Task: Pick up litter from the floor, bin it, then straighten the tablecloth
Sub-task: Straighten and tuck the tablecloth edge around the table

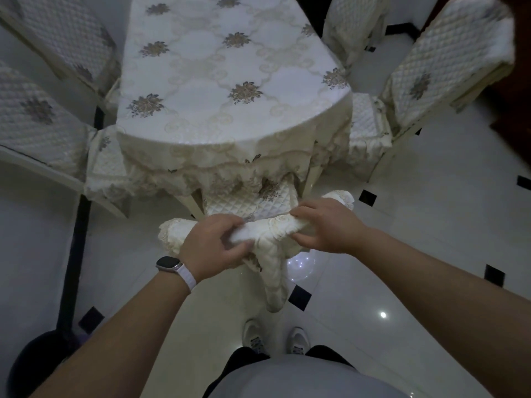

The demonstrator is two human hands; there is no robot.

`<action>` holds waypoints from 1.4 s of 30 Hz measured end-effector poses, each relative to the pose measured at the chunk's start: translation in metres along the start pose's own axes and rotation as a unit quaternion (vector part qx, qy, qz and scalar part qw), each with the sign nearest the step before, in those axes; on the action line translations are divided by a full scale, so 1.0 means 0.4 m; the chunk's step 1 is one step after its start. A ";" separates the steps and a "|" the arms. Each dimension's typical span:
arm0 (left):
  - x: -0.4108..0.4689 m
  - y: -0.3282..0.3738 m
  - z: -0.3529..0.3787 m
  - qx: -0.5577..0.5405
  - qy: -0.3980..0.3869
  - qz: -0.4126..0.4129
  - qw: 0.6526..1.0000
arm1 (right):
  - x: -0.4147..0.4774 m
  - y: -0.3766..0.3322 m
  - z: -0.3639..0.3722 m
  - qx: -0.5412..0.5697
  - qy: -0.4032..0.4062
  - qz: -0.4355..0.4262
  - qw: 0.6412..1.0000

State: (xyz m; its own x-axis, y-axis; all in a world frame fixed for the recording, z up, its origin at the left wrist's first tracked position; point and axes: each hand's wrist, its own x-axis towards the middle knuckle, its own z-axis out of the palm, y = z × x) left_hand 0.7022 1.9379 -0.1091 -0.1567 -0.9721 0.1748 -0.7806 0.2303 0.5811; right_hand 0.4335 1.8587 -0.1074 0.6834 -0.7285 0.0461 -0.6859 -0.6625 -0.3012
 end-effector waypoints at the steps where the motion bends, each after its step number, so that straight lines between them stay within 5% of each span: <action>1: 0.004 0.012 -0.004 0.001 0.001 0.008 1.000 | -0.005 -0.005 -0.007 -0.006 0.007 0.003 1.000; 12: 0.104 0.101 -0.004 0.079 0.006 0.159 0.984 | -0.084 -0.026 -0.098 -0.099 0.053 0.081 0.990; 20: 0.168 0.224 0.054 0.142 -0.017 0.182 0.973 | -0.197 0.030 -0.154 -0.140 0.119 0.143 0.973; 42: 0.491 1.017 0.536 0.194 -0.030 0.292 0.936 | -0.808 0.608 -0.497 -0.156 0.169 0.302 0.925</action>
State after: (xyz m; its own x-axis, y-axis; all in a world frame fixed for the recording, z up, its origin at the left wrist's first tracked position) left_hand 0.2240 1.8311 -0.0088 -0.6499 -0.6887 0.3214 -0.7104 0.7008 0.0651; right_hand -0.0040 1.8984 -0.0064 0.0703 -0.9603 0.2698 -0.9920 -0.0957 -0.0822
